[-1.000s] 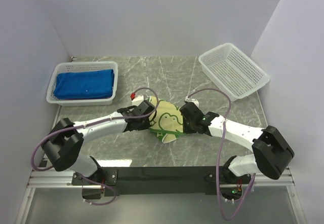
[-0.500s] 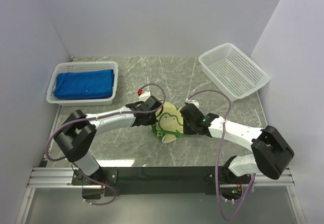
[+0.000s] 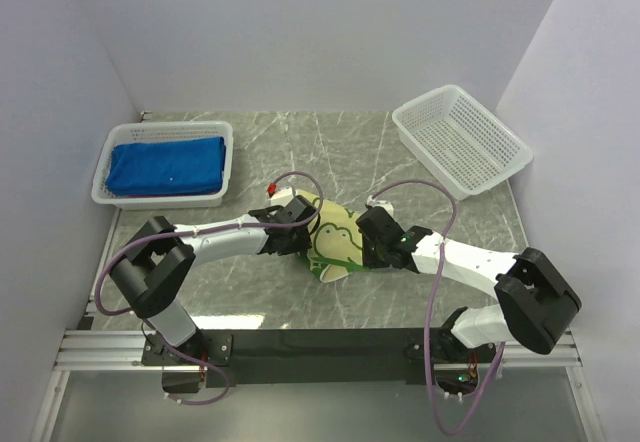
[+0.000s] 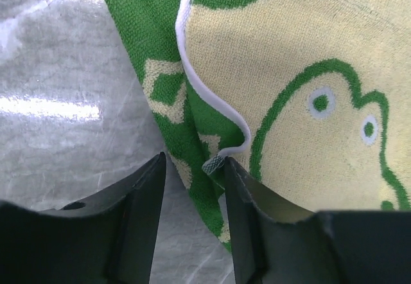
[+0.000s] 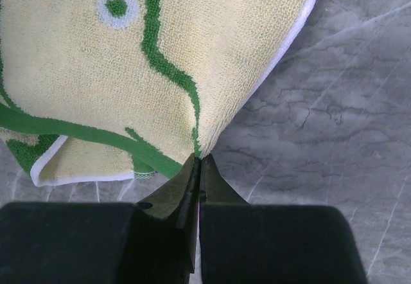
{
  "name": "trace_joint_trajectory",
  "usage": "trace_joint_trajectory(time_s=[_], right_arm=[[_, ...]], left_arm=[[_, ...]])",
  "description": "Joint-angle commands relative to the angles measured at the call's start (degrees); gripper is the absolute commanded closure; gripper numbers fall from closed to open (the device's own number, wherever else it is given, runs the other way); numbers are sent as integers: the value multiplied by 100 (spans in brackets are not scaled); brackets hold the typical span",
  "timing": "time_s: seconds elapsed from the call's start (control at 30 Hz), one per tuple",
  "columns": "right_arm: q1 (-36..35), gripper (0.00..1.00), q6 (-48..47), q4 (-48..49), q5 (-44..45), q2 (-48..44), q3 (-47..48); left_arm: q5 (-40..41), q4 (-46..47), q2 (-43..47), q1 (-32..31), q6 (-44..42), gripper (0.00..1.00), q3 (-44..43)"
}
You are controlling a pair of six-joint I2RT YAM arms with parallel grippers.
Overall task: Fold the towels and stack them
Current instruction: Flatten out the crumpled towel
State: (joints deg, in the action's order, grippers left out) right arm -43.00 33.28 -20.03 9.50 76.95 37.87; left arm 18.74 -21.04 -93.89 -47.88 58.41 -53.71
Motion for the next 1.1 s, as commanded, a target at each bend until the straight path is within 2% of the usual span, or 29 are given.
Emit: trace_joint_trajectory(time_s=[0.0, 0.23, 0.6, 0.73, 0.83, 0.87, 0.9, 1.07], right_arm=[[-50, 100, 38, 184, 35, -118, -51], [-50, 100, 30, 184, 43, -224, -113], [-41, 100, 3, 193, 35, -242, -157], [-41, 100, -5, 193, 26, -250, -174], [-41, 100, -23, 158, 52, -277, -166], [-41, 100, -40, 131, 70, -294, -148], [-41, 100, -41, 96, 105, -303, -78], [-33, 100, -260, -351, 456, -513, 570]], left_arm=[[-38, 231, 292, -29, 284, 53, 80], [112, 310, 547, -29, 373, 52, 72], [24, 408, 301, -29, 364, 52, 1], [85, 285, 248, -20, 399, 60, -43], [243, 30, 318, -29, 408, 81, -95], [296, -145, 405, -20, 382, 94, -148], [358, -251, 458, -29, 364, 99, -174], [1059, -927, 993, 33, 13, 99, -796]])
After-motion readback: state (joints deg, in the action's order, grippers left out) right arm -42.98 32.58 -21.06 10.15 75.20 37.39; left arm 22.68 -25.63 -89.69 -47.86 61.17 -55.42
